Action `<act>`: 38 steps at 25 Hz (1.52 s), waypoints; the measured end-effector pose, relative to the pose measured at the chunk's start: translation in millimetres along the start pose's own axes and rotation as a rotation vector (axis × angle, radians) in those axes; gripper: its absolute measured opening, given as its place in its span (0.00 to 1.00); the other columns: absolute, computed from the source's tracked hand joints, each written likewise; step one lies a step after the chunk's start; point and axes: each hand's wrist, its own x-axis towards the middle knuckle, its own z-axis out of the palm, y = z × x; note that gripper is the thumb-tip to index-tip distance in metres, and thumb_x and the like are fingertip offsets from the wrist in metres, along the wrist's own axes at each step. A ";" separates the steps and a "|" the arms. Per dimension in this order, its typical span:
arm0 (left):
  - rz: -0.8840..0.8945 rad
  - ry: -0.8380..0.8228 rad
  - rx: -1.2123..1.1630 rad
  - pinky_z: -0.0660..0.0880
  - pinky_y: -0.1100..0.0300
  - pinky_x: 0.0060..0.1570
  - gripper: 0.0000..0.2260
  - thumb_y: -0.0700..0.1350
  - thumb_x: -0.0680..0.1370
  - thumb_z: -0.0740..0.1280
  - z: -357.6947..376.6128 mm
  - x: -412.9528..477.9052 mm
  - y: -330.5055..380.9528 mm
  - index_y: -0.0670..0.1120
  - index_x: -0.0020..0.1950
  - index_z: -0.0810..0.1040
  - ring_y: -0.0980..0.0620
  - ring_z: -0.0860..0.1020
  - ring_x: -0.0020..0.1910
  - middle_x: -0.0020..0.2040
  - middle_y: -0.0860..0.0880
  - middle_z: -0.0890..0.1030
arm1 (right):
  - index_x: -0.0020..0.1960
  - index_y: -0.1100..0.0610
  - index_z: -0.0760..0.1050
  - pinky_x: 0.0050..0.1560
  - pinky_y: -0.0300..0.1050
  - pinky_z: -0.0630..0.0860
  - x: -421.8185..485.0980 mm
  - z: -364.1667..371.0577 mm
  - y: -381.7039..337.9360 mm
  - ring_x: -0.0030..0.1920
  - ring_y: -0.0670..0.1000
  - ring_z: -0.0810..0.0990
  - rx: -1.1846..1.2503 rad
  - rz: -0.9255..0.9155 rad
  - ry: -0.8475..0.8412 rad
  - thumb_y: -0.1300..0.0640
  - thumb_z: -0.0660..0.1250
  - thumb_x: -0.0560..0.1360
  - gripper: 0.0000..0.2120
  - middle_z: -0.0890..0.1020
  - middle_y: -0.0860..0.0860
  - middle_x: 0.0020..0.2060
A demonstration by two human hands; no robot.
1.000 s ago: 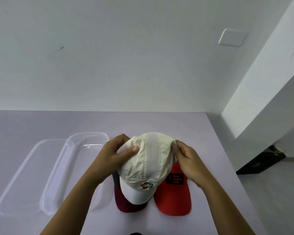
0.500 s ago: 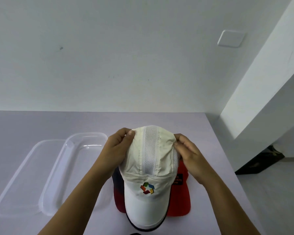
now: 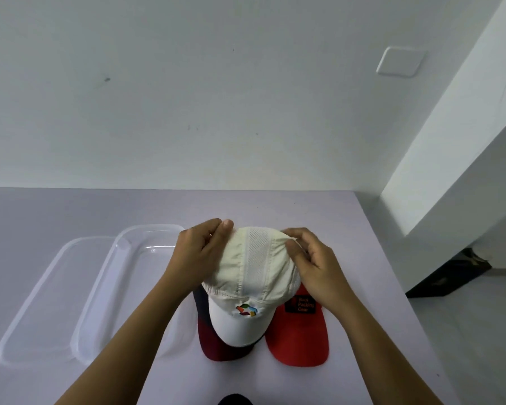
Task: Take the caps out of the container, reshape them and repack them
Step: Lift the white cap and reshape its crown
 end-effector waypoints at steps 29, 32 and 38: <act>0.030 -0.378 -0.234 0.60 0.67 0.27 0.22 0.61 0.72 0.65 -2.7 -6.9 23.1 0.48 0.27 0.65 0.59 0.63 0.25 0.25 0.55 0.64 | 0.30 0.54 0.61 0.30 0.39 0.60 -4.4 5.3 -24.8 0.28 0.45 0.61 -0.081 -0.089 -0.085 0.43 0.56 0.75 0.21 0.62 0.47 0.25; -0.035 -0.603 -0.270 0.65 0.66 0.27 0.20 0.55 0.68 0.75 -12.0 -7.5 23.6 0.45 0.27 0.71 0.56 0.69 0.26 0.25 0.52 0.68 | 0.27 0.54 0.60 0.28 0.39 0.59 -7.4 6.1 -23.0 0.26 0.46 0.60 -0.051 -0.093 -0.021 0.46 0.62 0.76 0.23 0.61 0.49 0.23; 0.031 -0.467 -0.190 0.64 0.64 0.31 0.25 0.62 0.69 0.67 -6.5 -2.7 22.8 0.39 0.32 0.73 0.56 0.68 0.30 0.29 0.50 0.68 | 0.35 0.51 0.67 0.30 0.45 0.65 -2.1 3.9 -16.9 0.26 0.50 0.66 -0.210 -0.240 0.063 0.43 0.55 0.77 0.17 0.69 0.51 0.25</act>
